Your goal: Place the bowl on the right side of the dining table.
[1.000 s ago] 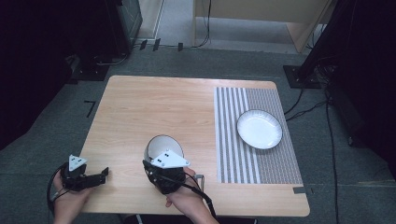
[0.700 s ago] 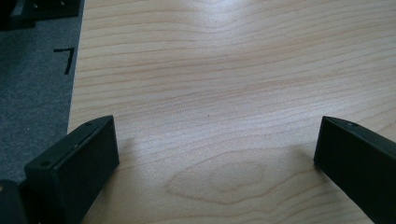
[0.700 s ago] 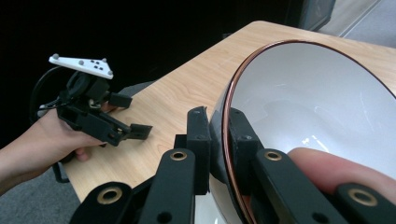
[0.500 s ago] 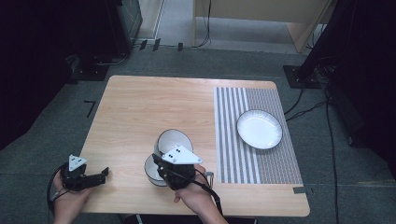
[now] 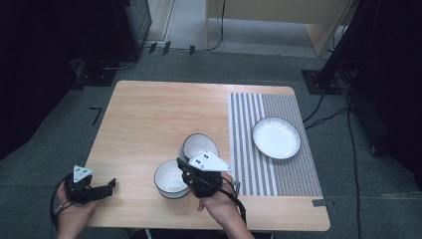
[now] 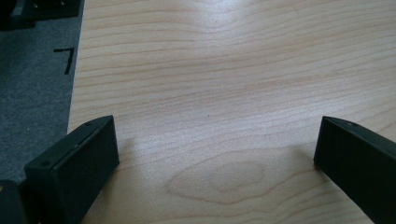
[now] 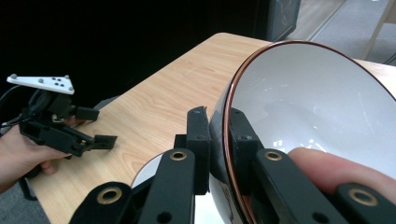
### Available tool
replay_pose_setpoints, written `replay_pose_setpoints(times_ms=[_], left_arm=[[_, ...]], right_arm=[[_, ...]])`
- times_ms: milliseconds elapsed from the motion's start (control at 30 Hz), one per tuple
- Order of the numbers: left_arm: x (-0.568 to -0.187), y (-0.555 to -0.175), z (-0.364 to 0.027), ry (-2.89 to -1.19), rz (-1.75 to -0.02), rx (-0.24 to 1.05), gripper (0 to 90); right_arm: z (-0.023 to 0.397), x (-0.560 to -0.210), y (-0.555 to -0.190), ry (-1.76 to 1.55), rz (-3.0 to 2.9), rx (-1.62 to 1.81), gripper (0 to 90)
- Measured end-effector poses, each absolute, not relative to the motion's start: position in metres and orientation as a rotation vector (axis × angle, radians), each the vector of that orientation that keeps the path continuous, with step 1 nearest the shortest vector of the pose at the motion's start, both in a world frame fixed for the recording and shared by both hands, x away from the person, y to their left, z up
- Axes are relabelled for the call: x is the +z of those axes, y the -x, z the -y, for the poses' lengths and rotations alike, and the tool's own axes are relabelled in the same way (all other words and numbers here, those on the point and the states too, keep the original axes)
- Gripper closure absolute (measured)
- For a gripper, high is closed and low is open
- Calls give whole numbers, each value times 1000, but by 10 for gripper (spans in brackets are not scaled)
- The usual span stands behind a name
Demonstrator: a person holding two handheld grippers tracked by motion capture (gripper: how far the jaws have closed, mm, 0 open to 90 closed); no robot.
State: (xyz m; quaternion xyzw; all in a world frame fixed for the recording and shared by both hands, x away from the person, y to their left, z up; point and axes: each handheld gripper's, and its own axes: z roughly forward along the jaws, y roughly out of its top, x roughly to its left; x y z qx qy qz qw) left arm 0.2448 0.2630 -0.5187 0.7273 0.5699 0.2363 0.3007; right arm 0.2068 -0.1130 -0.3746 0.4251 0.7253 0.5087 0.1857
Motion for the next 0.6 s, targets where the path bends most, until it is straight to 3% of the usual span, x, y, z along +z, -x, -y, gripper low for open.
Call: replay_pose_setpoints(times_ms=[600], left_arm=[[-519,-245,-263,-1932,-1512,626,0]], right_arm=[[146,-378,-211,-1278,-1974,1398,831]])
